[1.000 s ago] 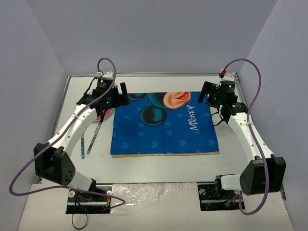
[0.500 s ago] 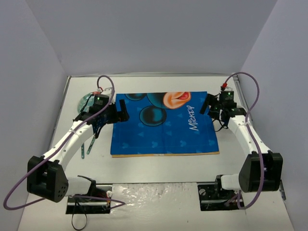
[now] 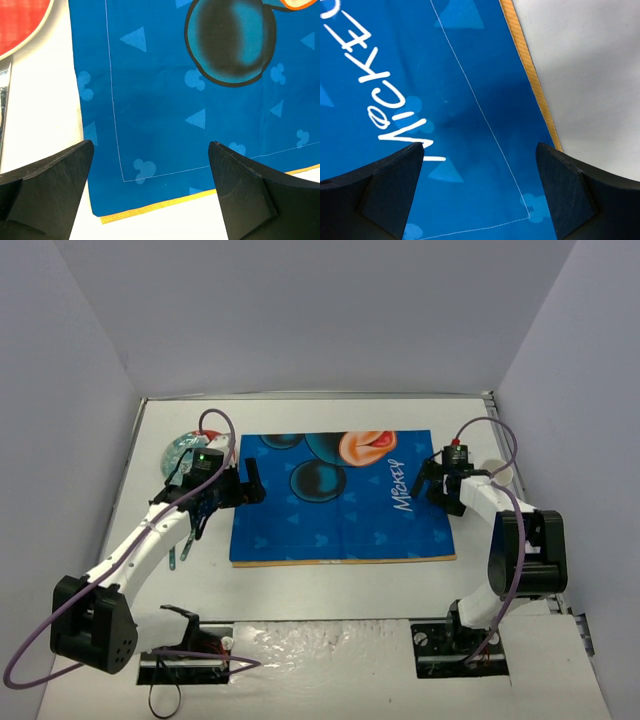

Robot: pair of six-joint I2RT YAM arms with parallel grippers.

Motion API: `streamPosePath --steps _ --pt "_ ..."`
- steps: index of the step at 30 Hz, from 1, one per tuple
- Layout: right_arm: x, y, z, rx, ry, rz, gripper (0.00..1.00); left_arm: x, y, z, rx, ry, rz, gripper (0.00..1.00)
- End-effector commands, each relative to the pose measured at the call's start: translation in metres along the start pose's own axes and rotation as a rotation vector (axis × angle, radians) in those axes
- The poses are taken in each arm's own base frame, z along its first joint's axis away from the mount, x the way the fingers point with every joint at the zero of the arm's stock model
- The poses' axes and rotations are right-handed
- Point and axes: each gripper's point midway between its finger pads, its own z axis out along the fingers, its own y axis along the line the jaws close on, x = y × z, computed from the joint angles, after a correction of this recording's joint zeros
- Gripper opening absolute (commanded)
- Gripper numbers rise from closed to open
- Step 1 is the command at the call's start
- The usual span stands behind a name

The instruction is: Set the dinner table for one person

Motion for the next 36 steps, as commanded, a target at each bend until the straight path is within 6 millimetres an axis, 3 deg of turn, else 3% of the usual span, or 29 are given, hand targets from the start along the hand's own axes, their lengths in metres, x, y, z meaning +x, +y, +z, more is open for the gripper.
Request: streamPosePath --steps 1,7,17,20,24,27,30,36 --pt "-0.026 0.004 -0.004 -0.003 -0.097 0.024 0.91 -0.026 -0.009 -0.009 0.034 -0.098 -0.005 0.97" --pt "-0.039 0.005 -0.021 -0.005 -0.164 0.037 0.91 -0.026 -0.008 -0.005 0.03 -0.097 -0.022 0.97" --pt "-0.083 0.052 -0.091 -0.254 -0.345 -0.006 0.91 -0.04 0.007 0.007 0.016 -0.141 -0.155 0.97" --pt "-0.097 0.078 -0.123 -0.407 -0.419 -0.027 0.92 -0.057 0.027 0.013 -0.003 -0.196 -0.294 0.97" --pt "-0.102 0.099 -0.15 -0.527 -0.451 -0.065 0.93 -0.084 0.05 0.024 0.018 -0.295 -0.455 0.97" --pt "-0.101 0.106 -0.162 -0.574 -0.457 -0.093 0.93 -0.097 0.069 0.029 0.053 -0.35 -0.563 0.97" --pt "-0.096 0.106 -0.168 -0.597 -0.46 -0.109 0.94 -0.109 0.106 0.034 0.088 -0.425 -0.708 0.97" --pt "-0.082 0.109 -0.172 -0.64 -0.439 -0.128 0.94 -0.101 0.146 0.03 0.085 -0.488 -0.814 0.94"
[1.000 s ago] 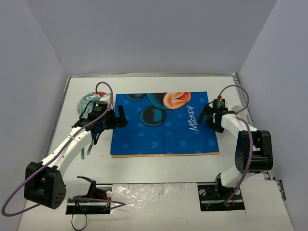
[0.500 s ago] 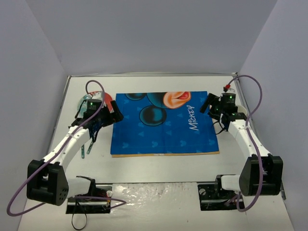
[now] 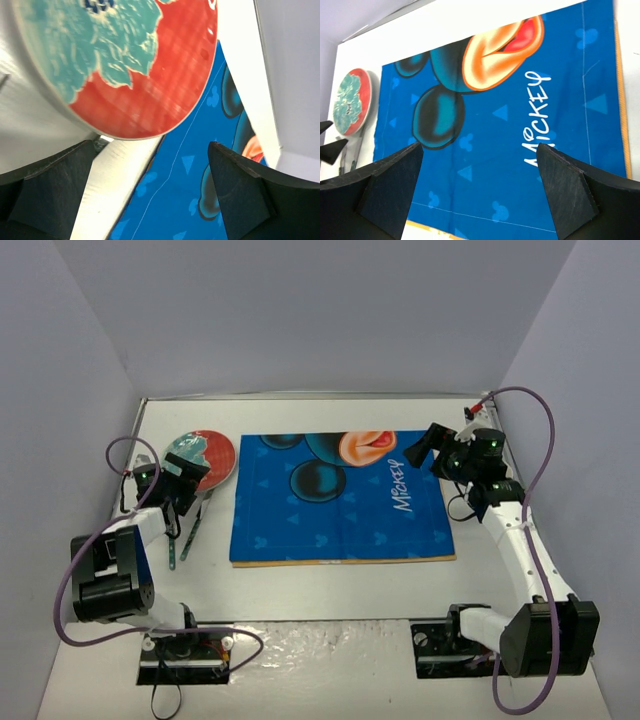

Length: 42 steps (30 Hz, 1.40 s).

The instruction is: Set the dinner table for one person

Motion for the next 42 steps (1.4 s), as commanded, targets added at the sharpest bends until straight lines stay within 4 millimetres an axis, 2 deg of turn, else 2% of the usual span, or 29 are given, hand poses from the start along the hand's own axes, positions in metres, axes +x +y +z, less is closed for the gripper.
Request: streamPosePath --steps 1,6,10,25,32,36,40,42 --pt "-0.013 0.024 -0.012 -0.108 -0.057 -0.048 0.94 -0.044 -0.034 -0.014 0.193 -0.134 -0.065 0.93" --pt "-0.007 0.028 -0.013 -0.13 -0.043 -0.069 0.94 -0.063 0.0 -0.019 0.158 -0.199 -0.109 0.89" --pt "-0.005 0.032 -0.012 -0.139 -0.037 -0.082 0.94 -0.067 0.012 -0.012 0.157 -0.203 -0.128 0.85" --pt "0.0 0.029 -0.008 -0.126 -0.02 -0.085 0.94 -0.057 0.022 0.021 0.2 -0.162 -0.219 0.75" --pt "-0.003 0.03 -0.007 -0.125 -0.023 -0.084 0.94 -0.05 0.023 0.046 0.207 -0.143 -0.245 0.69" --pt "-0.003 0.03 -0.006 -0.123 -0.022 -0.084 0.95 -0.047 0.028 0.054 0.203 -0.138 -0.255 0.52" --pt "-0.003 0.029 -0.007 -0.117 -0.026 -0.085 0.95 -0.045 0.031 0.058 0.212 -0.133 -0.261 0.25" --pt "-0.002 0.028 -0.007 -0.116 -0.023 -0.085 0.95 -0.043 0.031 0.06 0.218 -0.127 -0.26 0.04"
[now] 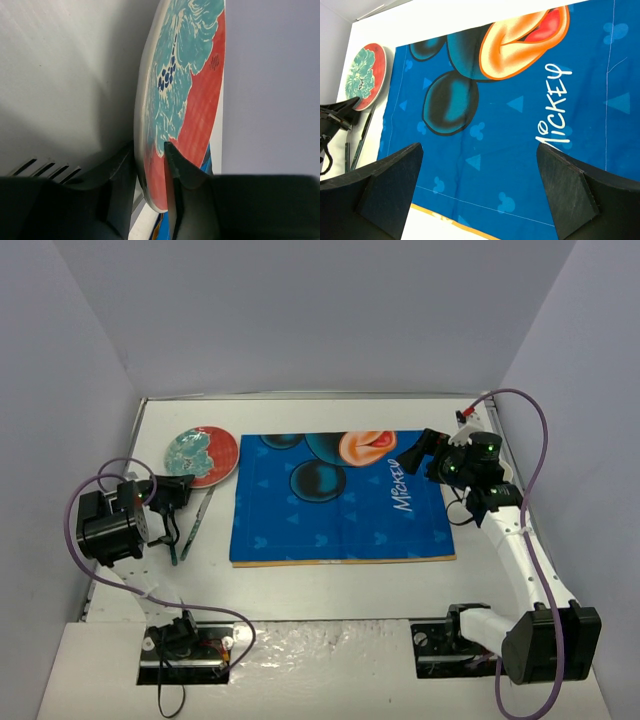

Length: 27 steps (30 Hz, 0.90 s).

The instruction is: Set the dinner table for one person

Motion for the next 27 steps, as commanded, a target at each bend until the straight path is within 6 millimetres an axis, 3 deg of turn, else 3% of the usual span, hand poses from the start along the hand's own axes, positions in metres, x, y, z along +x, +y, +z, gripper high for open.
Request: streamPosePath --steps 1,5,10,22,27 --pt "-0.017 0.008 0.0 -0.026 -0.056 -0.04 0.95 -0.003 -0.015 0.005 0.059 -0.012 0.03 0.0" --pt "-0.018 0.008 0.0 -0.026 -0.06 -0.041 0.95 -0.001 -0.02 0.003 0.098 -0.006 0.025 0.0" --pt "-0.019 0.009 -0.001 -0.029 -0.064 -0.044 0.95 -0.005 -0.043 -0.003 0.189 -0.017 0.016 0.0" --pt "-0.02 0.012 -0.003 -0.038 -0.065 -0.047 0.95 -0.022 -0.147 -0.036 0.442 -0.03 0.012 0.0" --pt "-0.022 0.014 -0.005 -0.044 -0.071 -0.05 0.95 -0.016 -0.174 -0.051 0.496 0.011 0.022 0.0"
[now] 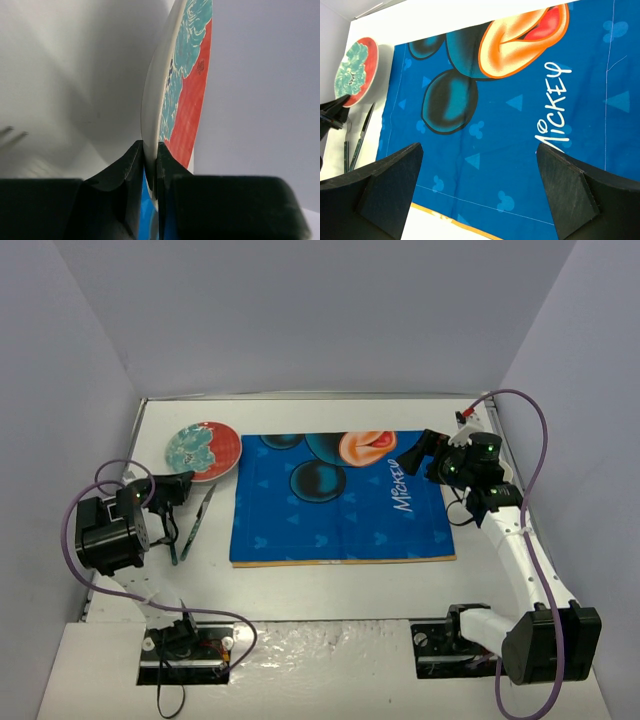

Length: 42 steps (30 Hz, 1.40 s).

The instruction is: Set the dinner table for one person

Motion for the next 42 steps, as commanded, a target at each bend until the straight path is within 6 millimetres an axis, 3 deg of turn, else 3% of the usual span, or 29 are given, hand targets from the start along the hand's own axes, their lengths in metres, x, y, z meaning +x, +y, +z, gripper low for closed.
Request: streamPosePath --steps 1,6,10,18,20,24,29,34,42 --pt "-0.024 0.016 -0.006 -0.048 -0.079 -0.049 0.95 0.001 -0.15 -0.031 0.431 0.033 0.13 0.0" --pt "-0.028 0.018 -0.009 -0.054 -0.089 -0.051 0.95 0.019 -0.161 -0.041 0.448 0.093 0.138 0.0" --pt "-0.032 0.022 -0.012 -0.06 -0.098 -0.056 0.95 0.059 -0.176 -0.049 0.477 0.221 0.16 0.0" --pt "-0.041 0.029 -0.017 -0.073 -0.116 -0.073 0.95 0.186 -0.186 -0.056 0.486 0.566 0.245 0.0" --pt "-0.041 0.029 -0.017 -0.072 -0.115 -0.074 0.95 0.206 -0.189 -0.058 0.5 0.607 0.262 0.0" --pt "-0.042 0.029 -0.018 -0.071 -0.117 -0.079 0.95 0.272 -0.174 -0.061 0.505 0.76 0.302 0.0" --pt "-0.043 0.029 -0.021 -0.064 -0.12 -0.086 0.95 0.32 -0.163 -0.062 0.547 0.871 0.281 0.0" --pt "-0.038 0.025 -0.023 -0.044 -0.105 -0.089 0.95 0.347 -0.151 -0.059 0.57 0.922 0.266 0.0" --pt "-0.033 0.021 -0.024 -0.032 -0.094 -0.092 0.95 0.348 -0.137 -0.053 0.572 0.903 0.306 0.0"
